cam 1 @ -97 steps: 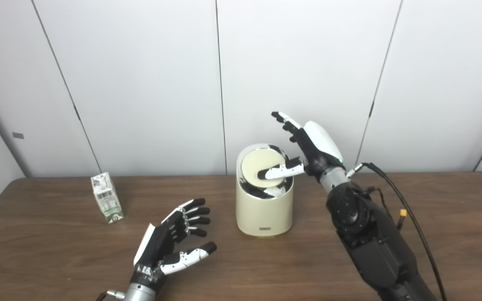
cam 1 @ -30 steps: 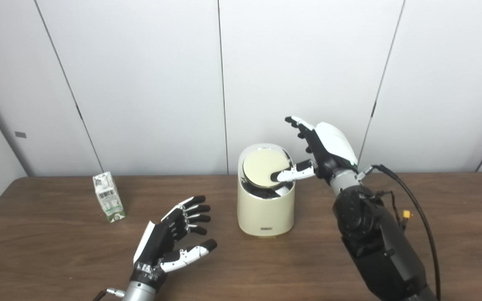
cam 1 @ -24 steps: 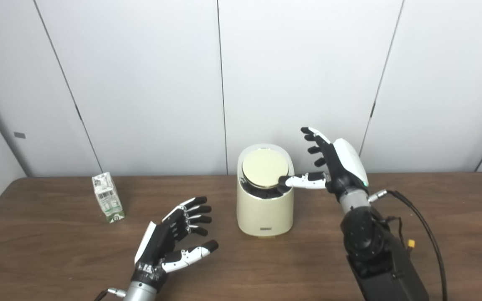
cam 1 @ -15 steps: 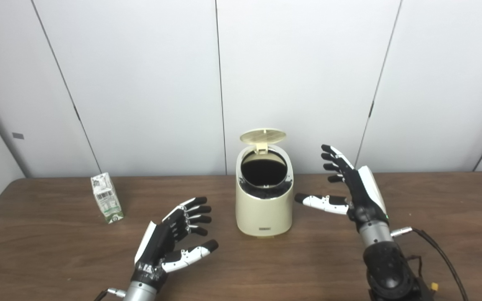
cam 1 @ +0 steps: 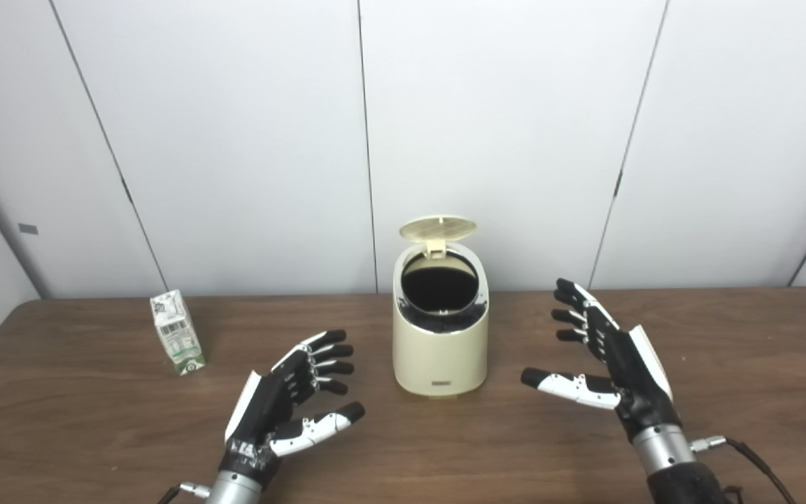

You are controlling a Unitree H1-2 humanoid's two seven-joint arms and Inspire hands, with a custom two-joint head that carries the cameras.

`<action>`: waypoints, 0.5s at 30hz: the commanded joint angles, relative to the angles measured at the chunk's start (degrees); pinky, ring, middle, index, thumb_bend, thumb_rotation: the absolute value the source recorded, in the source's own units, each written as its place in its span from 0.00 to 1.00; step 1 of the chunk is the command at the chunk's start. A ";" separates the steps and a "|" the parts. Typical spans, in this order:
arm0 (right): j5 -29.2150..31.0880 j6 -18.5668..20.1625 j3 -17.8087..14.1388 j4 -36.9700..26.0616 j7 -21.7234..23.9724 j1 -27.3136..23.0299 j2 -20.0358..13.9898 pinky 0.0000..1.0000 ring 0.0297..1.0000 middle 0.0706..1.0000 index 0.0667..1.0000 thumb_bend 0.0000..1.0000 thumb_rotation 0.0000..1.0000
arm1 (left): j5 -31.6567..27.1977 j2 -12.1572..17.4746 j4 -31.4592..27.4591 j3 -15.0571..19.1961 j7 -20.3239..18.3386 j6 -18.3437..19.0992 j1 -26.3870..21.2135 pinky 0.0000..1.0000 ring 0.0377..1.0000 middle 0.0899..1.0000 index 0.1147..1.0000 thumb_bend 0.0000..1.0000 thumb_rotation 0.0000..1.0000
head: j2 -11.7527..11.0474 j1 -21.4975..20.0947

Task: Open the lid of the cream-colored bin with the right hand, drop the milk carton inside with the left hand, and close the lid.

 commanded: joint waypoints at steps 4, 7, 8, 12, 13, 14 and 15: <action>0.18 -3.99 0.23 -0.48 0.23 0.06 -0.91 0.71 0.82 0.89 0.90 0.90 0.30 | -0.09 0.46 -1.22 0.08 -0.06 -1.33 -1.94 0.62 0.72 0.76 0.83 0.73 0.16 | 0.05 0.03; 0.81 -3.80 0.28 -0.65 0.74 0.55 -0.84 0.73 0.84 0.90 0.91 0.90 0.31 | -0.55 0.46 -0.96 0.16 -0.23 -1.47 -2.04 0.62 0.72 0.76 0.83 0.73 0.15 | -0.13 0.15; 0.83 -3.79 0.36 -0.73 0.86 0.67 -0.87 0.74 0.84 0.90 0.91 0.90 0.30 | -0.51 0.45 -0.91 0.16 -0.21 -1.53 -2.04 0.62 0.72 0.76 0.83 0.73 0.15 | -0.48 0.80; 1.49 -3.60 0.16 -1.18 1.28 1.34 -1.13 0.74 0.85 0.91 0.91 0.89 0.27 | 0.63 0.08 -0.46 -0.26 0.19 -2.41 -2.02 0.61 0.71 0.76 0.83 0.73 0.14 | -2.08 6.97; 1.69 -3.86 0.05 -1.07 1.30 1.50 -1.26 0.74 0.85 0.91 0.92 0.89 0.27 | 0.94 -0.07 -0.15 -0.43 0.30 -2.71 -2.08 0.61 0.71 0.76 0.83 0.73 0.14 | -2.27 7.49; 1.70 -4.56 0.00 -0.64 1.32 1.61 -1.61 0.74 0.85 0.91 0.92 0.88 0.27 | 1.24 -0.30 0.15 -0.64 0.47 -2.93 -2.11 0.61 0.71 0.76 0.83 0.73 0.14 | -2.92 9.04; 1.92 -5.07 -0.08 -0.27 1.51 1.75 -2.00 0.74 0.85 0.91 0.93 0.86 0.26 | 1.48 -0.55 0.59 -0.90 0.58 -3.35 -2.16 0.61 0.71 0.75 0.82 0.73 0.13 | -3.81 11.11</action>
